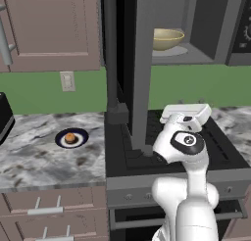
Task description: Remove the tangerine from the bowl and place it on the small plate. Then place the bowl with only the shrimp in the microwave, close the door, and press the start button to microwave the shrimp.
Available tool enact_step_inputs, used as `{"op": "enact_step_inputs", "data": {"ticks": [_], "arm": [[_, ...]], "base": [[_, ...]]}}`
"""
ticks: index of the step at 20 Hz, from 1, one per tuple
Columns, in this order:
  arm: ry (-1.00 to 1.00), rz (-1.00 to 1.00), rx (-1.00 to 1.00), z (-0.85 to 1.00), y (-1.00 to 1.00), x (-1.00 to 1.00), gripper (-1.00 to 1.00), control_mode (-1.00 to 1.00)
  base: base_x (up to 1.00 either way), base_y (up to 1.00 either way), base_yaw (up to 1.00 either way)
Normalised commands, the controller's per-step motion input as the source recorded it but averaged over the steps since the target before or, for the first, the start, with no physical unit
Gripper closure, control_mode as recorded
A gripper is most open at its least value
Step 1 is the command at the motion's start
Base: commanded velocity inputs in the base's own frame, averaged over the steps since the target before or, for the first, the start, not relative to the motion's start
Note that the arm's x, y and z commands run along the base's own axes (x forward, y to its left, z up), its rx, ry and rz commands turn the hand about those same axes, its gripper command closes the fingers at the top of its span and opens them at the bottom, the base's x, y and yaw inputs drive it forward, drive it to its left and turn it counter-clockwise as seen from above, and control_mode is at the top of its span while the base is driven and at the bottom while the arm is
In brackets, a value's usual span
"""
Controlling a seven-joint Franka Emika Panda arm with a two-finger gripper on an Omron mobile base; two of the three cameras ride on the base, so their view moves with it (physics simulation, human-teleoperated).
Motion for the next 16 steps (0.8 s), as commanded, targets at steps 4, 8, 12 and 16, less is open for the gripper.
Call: {"op": "enact_step_inputs", "data": {"ticks": [4,8,12,16], "arm": [[0.00,-0.19,-0.16,0.25,0.64,-0.52,-1.00,-1.00],[0.08,-0.22,-0.18,0.28,0.91,-0.35,-1.00,-1.00],[0.09,-0.22,-0.21,0.06,1.00,-0.25,-1.00,-1.00],[0.02,-0.05,-0.11,-0.04,0.35,-0.30,-1.00,-1.00]], "base": [[0.00,0.00,0.00],[0.00,0.00,0.00],[0.00,0.00,0.00],[0.00,0.00,0.00]]}}
